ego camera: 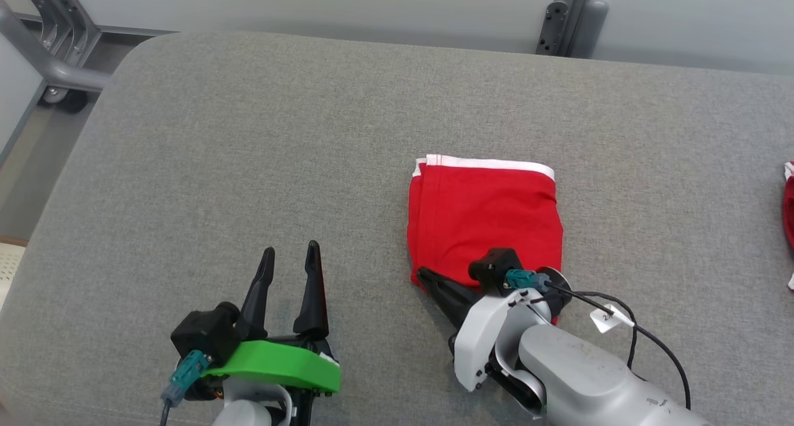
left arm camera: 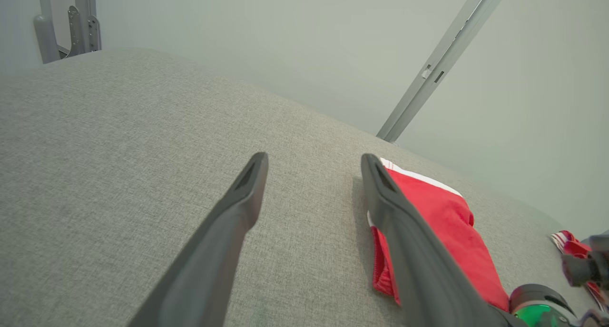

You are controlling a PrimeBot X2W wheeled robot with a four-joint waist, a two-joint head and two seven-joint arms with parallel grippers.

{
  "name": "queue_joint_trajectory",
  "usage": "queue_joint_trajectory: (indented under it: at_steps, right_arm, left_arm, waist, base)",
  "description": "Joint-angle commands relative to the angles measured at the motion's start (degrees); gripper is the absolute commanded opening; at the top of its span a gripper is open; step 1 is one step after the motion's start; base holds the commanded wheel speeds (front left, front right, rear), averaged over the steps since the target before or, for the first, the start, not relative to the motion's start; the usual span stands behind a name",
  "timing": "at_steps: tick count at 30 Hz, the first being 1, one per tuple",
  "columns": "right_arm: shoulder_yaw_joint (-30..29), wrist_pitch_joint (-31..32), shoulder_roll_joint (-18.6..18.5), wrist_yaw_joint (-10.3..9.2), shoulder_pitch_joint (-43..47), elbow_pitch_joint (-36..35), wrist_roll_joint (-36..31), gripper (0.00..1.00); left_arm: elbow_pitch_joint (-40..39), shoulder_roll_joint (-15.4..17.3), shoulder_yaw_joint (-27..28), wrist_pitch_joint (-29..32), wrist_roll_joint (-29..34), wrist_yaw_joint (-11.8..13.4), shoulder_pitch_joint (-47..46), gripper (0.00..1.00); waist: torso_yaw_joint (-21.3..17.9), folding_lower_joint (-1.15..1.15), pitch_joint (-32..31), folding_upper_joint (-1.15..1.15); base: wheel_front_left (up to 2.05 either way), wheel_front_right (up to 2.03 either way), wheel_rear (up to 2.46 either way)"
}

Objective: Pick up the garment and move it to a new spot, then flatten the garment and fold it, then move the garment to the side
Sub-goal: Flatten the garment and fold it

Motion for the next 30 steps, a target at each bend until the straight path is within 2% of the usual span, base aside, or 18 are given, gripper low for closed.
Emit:
queue_joint_trajectory:
  at_steps: [1, 5, 9, 10, 11, 12, 13, 14, 21, 30]
  right_arm:
    - [-0.14, -0.15, -0.33, 0.0, -0.58, -0.65, 0.33, 0.0]
    - [-3.72, -0.15, -1.28, 0.0, -0.48, -5.09, -1.63, 0.0]
    - [-12.09, -0.15, -2.66, 0.0, 2.03, -11.3, -5.59, 0.0]
    - [-14.56, -0.16, -2.87, 0.0, 2.81, -12.94, -7.03, 0.13]
    - [-16.56, -0.15, -3.06, 0.0, 3.63, -14.3, -8.36, 0.33]
    - [-19.13, -0.16, -3.23, 0.0, 4.57, -15.81, -9.86, 0.45]
    - [-21.9, -0.16, -3.28, 0.0, 5.56, -17.44, -11.6, 0.92]
    - [-24.51, -0.15, -3.26, 0.0, 6.94, -18.72, -13.12, 1.0]
    - [-39.94, -0.15, -0.91, 0.0, 16.25, -26.78, -22.38, 1.0]
    - [-51.45, -0.16, 2.42, 0.0, 26.6, -33.78, -28.05, 1.0]
  left_arm:
    - [-0.08, 0.02, 0.16, -0.24, -0.47, 0.05, 0.32, 1.0]
    - [-0.22, 0.2, 0.47, -0.25, -0.45, 0.21, 0.88, 1.0]
    - [-0.54, 0.71, 1.01, -0.27, 0.06, 0.38, 1.11, 1.0]
    - [-0.52, 0.9, 1.17, -0.27, 0.33, 0.46, 1.14, 1.0]
    - [-0.58, 1.11, 1.27, -0.27, 0.69, 0.41, 1.12, 1.0]
    - [-0.69, 1.31, 1.36, -0.27, 1.08, 0.33, 1.04, 1.0]
    - [-0.93, 1.62, 1.35, -0.28, 1.81, 0.29, 0.89, 1.0]
    - [-1.27, 1.87, 1.53, -0.26, 2.7, 0.45, 0.74, 1.0]
    - [-1.88, 2.71, 2.84, -0.24, 7.38, 0.95, 1.88, 1.0]
    - [-1.31, 2.76, 4.67, -0.25, 11.81, 0.93, 3.93, 1.0]
  waist:
    - [-0.18, 0.0, -0.1, 0.0]
    - [-0.96, 0.0, -0.66, 0.0]
    - [-2.12, 0.0, -1.61, 0.0]
    - [-2.44, 0.0, -1.88, 0.0]
    - [-2.72, 0.0, -2.14, 0.0]
    - [-3.05, 0.0, -2.42, 0.0]
    - [-3.38, 0.0, -2.68, 0.0]
    - [-3.7, 0.0, -2.97, 0.0]
    - [-6.16, 0.0, -4.35, 0.0]
    - [-9.29, 0.0, -6.0, 0.0]
  base:
    - [0.0, 0.0, 0.0]
    - [0.0, 0.0, 0.0]
    - [0.0, 0.0, 0.0]
    - [0.0, 0.0, 0.0]
    - [0.0, 0.0, 0.0]
    - [0.0, 0.0, 0.0]
    - [0.0, 0.0, 0.0]
    - [0.0, 0.0, 0.0]
    - [0.0, 0.0, 0.0]
    - [0.0, 0.0, 0.0]
